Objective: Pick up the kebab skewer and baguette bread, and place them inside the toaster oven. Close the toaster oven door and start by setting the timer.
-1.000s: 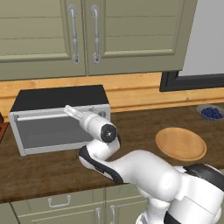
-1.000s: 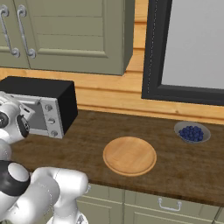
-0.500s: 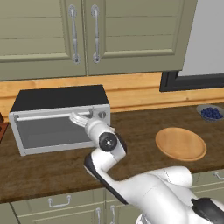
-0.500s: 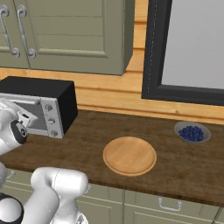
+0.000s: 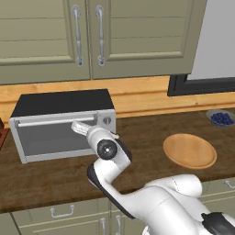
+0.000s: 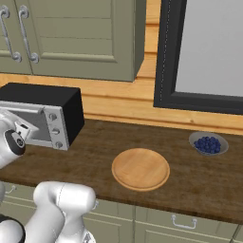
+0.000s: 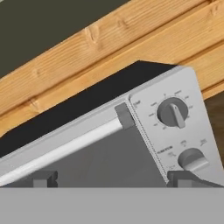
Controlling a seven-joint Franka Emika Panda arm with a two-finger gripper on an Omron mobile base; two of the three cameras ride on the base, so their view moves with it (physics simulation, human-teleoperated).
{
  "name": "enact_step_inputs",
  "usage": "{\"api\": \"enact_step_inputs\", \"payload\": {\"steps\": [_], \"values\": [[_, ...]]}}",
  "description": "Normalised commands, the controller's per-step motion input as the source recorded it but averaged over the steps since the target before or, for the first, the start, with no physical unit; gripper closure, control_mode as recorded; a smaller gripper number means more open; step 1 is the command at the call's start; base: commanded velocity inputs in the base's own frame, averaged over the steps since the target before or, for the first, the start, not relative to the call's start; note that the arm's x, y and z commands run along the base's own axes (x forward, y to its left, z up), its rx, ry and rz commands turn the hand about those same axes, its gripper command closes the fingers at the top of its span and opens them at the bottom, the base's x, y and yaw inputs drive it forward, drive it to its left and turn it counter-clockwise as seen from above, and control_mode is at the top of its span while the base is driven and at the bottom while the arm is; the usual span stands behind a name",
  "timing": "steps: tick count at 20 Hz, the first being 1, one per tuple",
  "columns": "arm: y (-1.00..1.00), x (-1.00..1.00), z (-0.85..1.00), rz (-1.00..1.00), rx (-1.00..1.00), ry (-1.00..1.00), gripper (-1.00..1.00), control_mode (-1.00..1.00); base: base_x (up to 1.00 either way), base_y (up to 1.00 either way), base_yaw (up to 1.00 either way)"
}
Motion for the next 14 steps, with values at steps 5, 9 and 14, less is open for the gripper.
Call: {"api": "enact_step_inputs", "payload": {"steps": [5,9,14], "values": [[-0.08,0.00,-0.08,0.00,-0.06,0.00,-1.00,-1.00,0.00,0.00,0.00],[-0.23,-0.01,-0.26,0.00,-0.06,0.00,-1.00,-1.00,0.00,0.00,0.00],[-0.51,-0.13,-0.41,0.01,-0.09,0.03,-1.00,-1.00,0.00,0.00,0.00]]}}
